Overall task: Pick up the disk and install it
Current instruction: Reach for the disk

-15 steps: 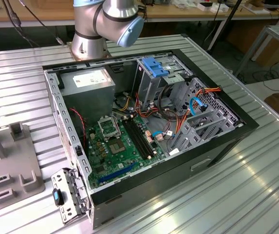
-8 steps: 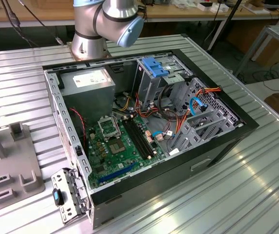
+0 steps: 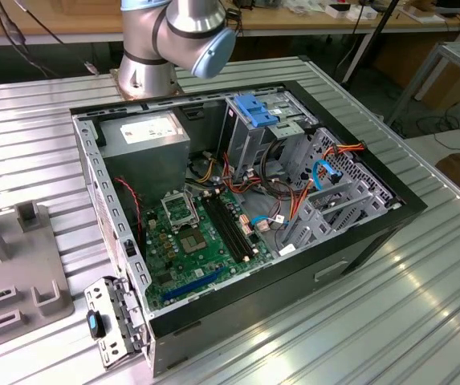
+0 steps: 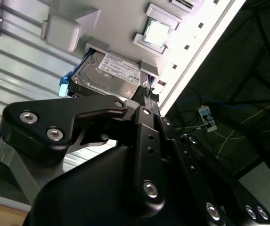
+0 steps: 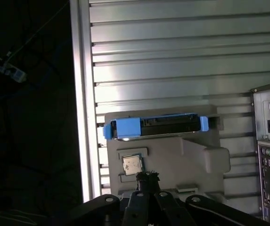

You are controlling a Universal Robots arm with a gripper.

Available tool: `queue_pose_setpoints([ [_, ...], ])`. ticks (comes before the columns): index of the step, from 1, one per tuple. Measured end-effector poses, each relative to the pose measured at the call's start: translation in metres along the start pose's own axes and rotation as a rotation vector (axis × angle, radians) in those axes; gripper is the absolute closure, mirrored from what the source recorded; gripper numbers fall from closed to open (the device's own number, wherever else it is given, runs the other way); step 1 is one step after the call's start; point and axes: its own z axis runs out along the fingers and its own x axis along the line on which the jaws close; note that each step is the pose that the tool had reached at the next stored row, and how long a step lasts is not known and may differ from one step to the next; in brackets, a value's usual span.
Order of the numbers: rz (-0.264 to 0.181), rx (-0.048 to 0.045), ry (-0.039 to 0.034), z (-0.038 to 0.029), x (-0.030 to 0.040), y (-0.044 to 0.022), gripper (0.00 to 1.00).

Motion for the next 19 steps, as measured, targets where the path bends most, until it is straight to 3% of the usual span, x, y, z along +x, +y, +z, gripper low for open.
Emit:
queue_pose_setpoints([
  [3,0.000,0.0018,0.0000,0.0010,0.0010,0.0081,0.89],
  [13,0.000,0.0024,-0.0001,0.0050,0.0051,0.0442,0.89],
  [15,0.000,0.0032,0.0000,0.0058,0.0089,0.0481,0.89],
  [19,0.000,0.0054,-0.0001,0.0069,0.0153,0.0482,0.89],
])
